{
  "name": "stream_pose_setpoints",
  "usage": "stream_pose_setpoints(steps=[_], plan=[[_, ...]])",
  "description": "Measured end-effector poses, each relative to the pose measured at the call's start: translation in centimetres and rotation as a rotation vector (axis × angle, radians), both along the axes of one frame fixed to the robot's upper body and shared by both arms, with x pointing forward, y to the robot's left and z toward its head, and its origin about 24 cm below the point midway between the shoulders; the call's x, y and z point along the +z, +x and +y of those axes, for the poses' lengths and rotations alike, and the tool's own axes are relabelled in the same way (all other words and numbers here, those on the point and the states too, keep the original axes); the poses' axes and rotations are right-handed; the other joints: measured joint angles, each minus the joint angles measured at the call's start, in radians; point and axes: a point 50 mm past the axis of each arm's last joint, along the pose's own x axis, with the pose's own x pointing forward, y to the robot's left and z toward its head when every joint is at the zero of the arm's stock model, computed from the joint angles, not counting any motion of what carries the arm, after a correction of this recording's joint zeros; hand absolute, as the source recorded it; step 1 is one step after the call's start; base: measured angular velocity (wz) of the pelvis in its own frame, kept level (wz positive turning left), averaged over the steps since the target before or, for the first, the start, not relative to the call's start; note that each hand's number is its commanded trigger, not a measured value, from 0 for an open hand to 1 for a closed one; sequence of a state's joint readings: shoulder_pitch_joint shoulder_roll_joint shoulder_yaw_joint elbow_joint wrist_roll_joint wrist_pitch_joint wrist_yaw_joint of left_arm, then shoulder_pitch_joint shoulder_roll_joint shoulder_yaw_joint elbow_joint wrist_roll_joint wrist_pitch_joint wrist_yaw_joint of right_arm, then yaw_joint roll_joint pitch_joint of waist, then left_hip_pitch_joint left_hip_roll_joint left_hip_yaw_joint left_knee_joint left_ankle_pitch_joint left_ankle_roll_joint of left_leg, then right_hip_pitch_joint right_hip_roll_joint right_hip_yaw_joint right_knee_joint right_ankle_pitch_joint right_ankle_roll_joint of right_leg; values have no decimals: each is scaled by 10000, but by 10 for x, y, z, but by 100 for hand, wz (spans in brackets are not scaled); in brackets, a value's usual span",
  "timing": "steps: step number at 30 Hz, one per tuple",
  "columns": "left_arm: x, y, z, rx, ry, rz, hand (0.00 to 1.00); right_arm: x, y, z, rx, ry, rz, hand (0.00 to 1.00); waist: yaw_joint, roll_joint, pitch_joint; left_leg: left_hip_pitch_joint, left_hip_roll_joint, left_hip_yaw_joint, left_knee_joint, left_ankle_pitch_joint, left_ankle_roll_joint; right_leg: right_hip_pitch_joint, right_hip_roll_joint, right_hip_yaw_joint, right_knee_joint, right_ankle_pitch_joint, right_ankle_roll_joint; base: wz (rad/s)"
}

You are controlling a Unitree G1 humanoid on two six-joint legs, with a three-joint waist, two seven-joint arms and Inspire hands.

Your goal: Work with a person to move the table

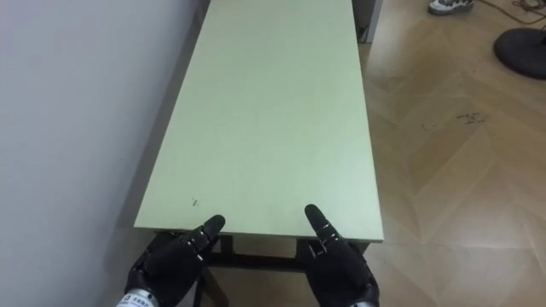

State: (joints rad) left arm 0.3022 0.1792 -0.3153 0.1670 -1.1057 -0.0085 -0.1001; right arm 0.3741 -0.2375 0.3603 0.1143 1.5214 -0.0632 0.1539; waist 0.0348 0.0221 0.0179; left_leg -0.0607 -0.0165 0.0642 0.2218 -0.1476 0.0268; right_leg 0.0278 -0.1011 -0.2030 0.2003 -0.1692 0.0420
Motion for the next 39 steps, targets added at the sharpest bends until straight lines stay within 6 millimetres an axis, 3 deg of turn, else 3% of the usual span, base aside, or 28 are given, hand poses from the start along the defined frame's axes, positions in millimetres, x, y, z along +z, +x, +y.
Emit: stream_pose_setpoints(steps=[7, 18, 28, 34, 39], plan=[[0, 0, 0, -63, 53, -19, 0, 0, -3, 5, 388, 218, -174, 0, 0, -12, 1, 16, -20, -96, 7, 0, 0, 97, 6, -71, -134, 5, 7, 3], [-5, -4, -1, -1316, 1318, -506, 0, -3, -6, 7, 1505, -696, -954, 0, 1, 1, 7, -6, -13, -108, -9, -13, -4, 88, 20, -42, -84, 15, -7, 0], [-3, -7, 1, -2341, 1248, -1182, 0, -9, -9, 7, 2861, -1555, -1855, 0, -43, -88, 31, -333, 19, -111, 33, -24, -10, -187, 25, -110, 18, 15, -9, 1], [-3, -8, 5, -2970, 1986, -1465, 0, -12, -8, 2, 3771, -2563, -2225, 0, -59, -125, 21, -331, 17, -154, 45, -25, -10, -180, 22, -150, 17, 15, -9, 2], [-10, -13, 7, -3319, 2465, -1454, 0, -19, -10, -3, 5437, -4477, -2441, 0, -239, -141, 8, -260, 2, -218, 85, -30, -17, -35, 24, -200, -26, 15, -9, 5]])
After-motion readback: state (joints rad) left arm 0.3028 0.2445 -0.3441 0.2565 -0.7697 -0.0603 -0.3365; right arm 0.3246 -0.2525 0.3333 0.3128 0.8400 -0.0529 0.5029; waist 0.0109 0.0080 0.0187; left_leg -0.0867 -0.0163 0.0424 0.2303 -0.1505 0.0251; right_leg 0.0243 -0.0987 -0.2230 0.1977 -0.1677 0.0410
